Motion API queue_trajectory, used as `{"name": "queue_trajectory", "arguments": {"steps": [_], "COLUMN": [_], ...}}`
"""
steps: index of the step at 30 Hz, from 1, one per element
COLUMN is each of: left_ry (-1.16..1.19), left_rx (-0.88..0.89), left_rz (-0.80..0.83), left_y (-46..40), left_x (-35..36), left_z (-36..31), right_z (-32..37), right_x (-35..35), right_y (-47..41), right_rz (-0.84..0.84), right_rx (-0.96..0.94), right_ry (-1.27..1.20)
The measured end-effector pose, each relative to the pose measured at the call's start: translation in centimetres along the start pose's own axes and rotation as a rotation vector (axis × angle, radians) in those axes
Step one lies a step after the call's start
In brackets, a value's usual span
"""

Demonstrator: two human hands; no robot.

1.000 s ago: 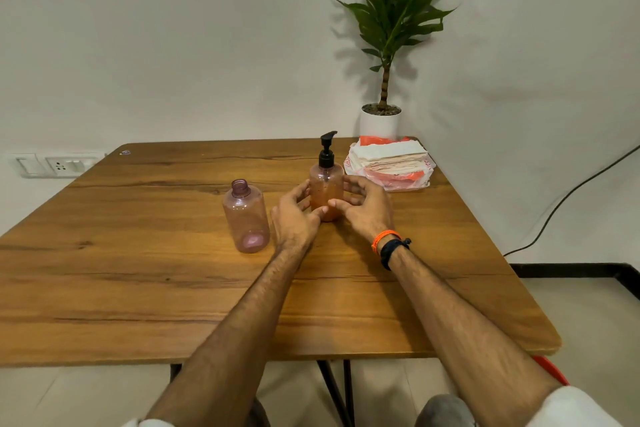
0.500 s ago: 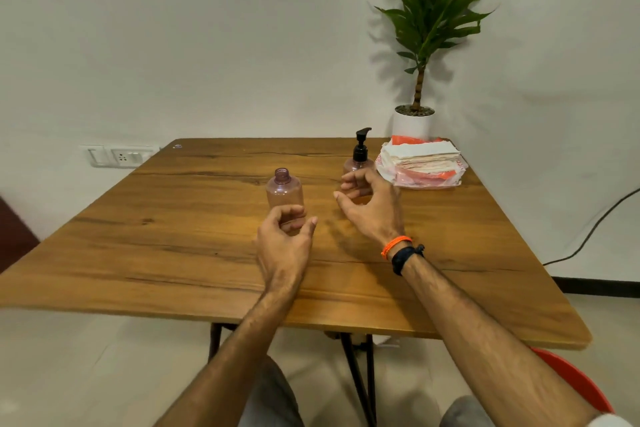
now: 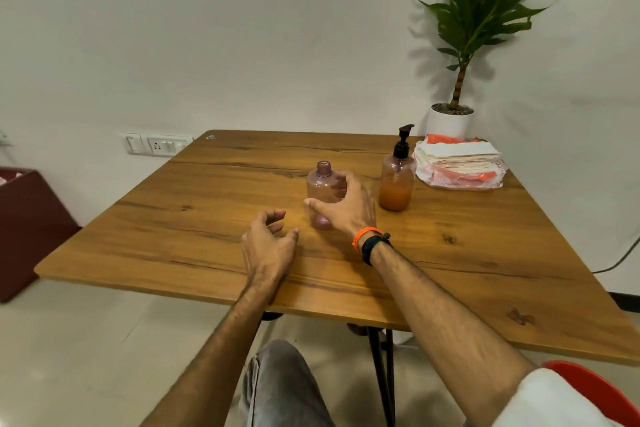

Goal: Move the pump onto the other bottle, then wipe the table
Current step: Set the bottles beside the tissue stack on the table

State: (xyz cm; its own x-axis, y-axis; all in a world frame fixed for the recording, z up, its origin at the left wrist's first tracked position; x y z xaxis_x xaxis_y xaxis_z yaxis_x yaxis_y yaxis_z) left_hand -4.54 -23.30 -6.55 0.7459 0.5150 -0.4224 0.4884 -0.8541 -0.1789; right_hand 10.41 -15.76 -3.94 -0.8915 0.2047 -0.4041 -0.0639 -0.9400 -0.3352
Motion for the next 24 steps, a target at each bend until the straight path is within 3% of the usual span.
{"name": "queue_trajectory", "arguments": {"steps": [12, 19, 24], "left_ry": [0.061, 0.042, 0.014], "left_rx": [0.121, 0.23, 0.199], "left_rz": [0.184, 0.368, 0.406], "left_y": [2.7, 6.0, 6.5], "left_x": [8.2, 17.1, 20.1], "left_z": [-6.0, -10.4, -10.9], "right_z": [-2.8, -7.7, -10.3], "right_x": [-12.4, -21.8, -24.8], "right_y": [1.5, 1.2, 0.9], "right_rz": [-0.194, -0.374, -0.459], "right_rx": [-0.096, 0.058, 0.121], "right_ry": [-0.018, 0.056, 0.052]}}
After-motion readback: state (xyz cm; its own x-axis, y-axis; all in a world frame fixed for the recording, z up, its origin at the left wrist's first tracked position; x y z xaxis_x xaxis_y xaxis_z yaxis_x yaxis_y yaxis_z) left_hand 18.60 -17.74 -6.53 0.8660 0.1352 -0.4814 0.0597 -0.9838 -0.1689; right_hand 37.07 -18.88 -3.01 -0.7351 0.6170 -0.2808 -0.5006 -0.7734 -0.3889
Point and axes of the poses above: each hand's wrist, its own y-axis away from the middle knuckle, its own x-axis out of the palm, z = x × y, the point moved 2 cm from there along -y, towards the middle knuckle, and after that the axes turned 5 degrees about -y, right-handed, at the moved point
